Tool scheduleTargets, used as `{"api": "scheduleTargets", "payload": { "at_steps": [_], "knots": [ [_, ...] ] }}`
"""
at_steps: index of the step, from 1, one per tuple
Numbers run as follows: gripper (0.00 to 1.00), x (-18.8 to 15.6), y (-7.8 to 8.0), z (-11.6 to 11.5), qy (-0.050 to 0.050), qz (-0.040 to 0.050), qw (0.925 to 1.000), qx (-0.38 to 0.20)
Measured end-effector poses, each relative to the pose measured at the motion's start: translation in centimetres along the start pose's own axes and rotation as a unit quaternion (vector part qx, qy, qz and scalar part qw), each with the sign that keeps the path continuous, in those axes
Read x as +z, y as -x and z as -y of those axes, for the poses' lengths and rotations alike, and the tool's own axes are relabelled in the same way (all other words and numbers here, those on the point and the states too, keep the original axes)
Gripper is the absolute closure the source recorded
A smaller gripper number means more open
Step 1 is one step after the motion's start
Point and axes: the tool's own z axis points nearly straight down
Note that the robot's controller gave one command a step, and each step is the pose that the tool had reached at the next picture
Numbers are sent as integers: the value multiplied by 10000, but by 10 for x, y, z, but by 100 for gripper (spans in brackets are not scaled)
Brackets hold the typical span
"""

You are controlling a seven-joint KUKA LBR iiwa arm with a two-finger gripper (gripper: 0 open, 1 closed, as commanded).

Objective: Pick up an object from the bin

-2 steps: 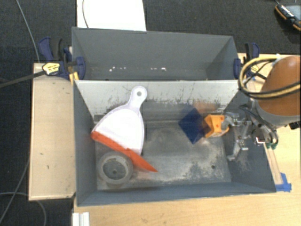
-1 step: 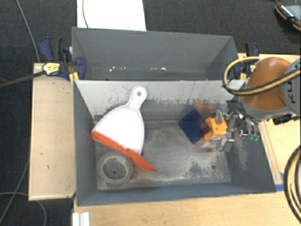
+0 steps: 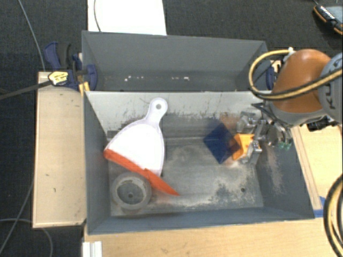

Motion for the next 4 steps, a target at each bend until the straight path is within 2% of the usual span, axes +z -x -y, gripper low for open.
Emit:
{"api": "scheduleTargets", "payload": {
  "at_steps": [1,2,3,4],
  "knots": [
    [0,38,1,-10,-8,-22,9880,1542],
    [0,69,4,3,0,-15,9613,2755],
    [100,69,-2,-51,-16,-54,9652,2613],
    [100,69,-2,-51,-17,-54,9653,2610]
  ]
}}
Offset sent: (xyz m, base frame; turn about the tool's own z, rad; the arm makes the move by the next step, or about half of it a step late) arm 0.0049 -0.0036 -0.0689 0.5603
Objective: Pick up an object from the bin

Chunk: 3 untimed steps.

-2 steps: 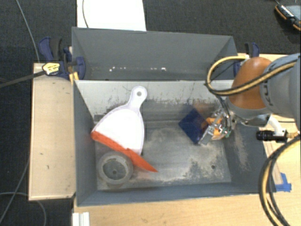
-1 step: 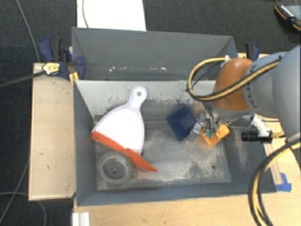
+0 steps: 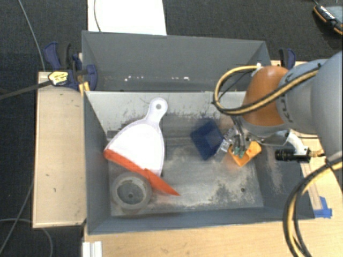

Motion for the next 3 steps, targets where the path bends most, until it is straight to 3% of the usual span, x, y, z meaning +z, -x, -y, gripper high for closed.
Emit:
{"api": "scheduleTargets", "payload": {
  "at_steps": [3],
  "knots": [
    [100,-32,0,0,11,27,10000,-36]
  ]
}}
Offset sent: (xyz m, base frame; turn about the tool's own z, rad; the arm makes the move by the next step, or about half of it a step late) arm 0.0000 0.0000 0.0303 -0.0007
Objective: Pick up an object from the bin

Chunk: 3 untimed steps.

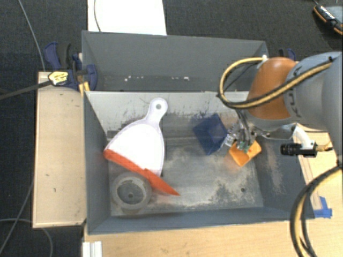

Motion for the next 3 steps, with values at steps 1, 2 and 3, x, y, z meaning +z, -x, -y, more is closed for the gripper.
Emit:
{"api": "scheduleTargets", "payload": {
  "at_steps": [1,2,3],
  "knots": [
    [100,-8,1,0,8,14,10000,-10],
    [100,-21,1,0,11,15,10000,-23],
    [100,-41,0,0,8,7,10000,-39]
  ]
}}
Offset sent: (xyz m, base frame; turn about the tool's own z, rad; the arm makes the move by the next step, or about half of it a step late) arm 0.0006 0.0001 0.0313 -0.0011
